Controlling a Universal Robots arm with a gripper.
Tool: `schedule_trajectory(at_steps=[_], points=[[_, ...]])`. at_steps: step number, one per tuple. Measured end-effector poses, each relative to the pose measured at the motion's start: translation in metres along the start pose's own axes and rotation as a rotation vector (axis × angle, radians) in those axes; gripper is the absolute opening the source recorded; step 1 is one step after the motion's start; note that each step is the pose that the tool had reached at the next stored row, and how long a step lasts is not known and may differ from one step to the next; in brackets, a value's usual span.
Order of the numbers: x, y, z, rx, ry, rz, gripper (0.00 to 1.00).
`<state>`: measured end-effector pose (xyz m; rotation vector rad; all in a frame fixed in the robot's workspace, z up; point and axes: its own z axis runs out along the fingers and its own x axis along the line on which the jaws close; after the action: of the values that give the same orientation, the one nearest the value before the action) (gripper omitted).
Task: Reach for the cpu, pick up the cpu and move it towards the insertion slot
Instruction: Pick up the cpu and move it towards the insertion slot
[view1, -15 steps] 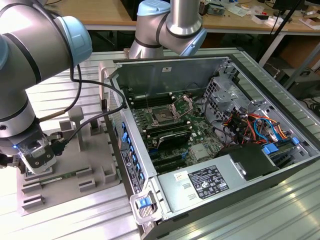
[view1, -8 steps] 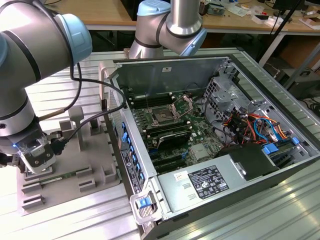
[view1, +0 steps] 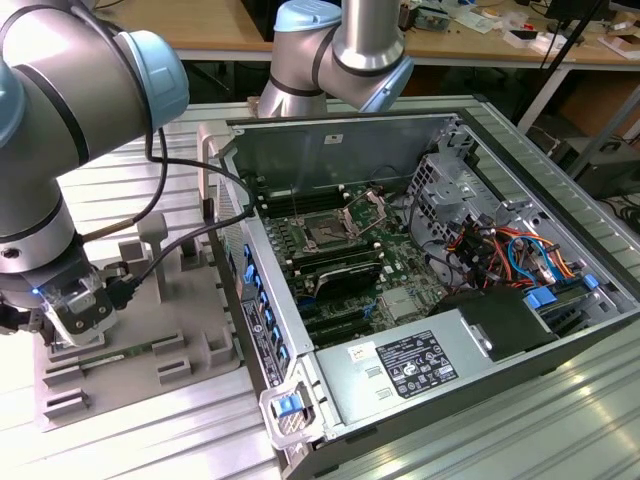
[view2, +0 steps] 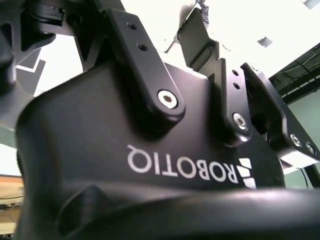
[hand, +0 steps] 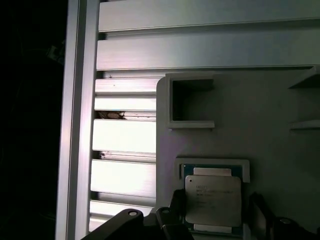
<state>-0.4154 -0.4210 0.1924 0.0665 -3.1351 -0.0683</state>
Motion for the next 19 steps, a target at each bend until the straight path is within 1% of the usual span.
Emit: schedule_trajectory(at_steps=[1, 2, 3, 4, 16, 17, 18, 19], points=[[0.0001, 0.0006, 0.0004, -0.001, 0.0, -0.002, 0.62], [0.0001, 0.0014, 0.0009, -0.0041, -0.0002, -0.004, 0.62], [0.0001, 0.0018, 0.0011, -0.0092, -0.0002, -0.004, 0.62], [0.0001, 0.0018, 0.0013, -0.0105, -0.0003, -0.004, 0.62], [0.0001, 0.0017, 0.0013, -0.0118, -0.0003, -0.004, 0.62], [0.0002, 0.0017, 0.0012, -0.0118, -0.0001, -0.004, 0.6], [0.0002, 0.0017, 0.0012, -0.012, -0.0002, -0.004, 0.55], [0.0001, 0.0017, 0.0012, -0.012, -0.0002, -0.004, 0.55]])
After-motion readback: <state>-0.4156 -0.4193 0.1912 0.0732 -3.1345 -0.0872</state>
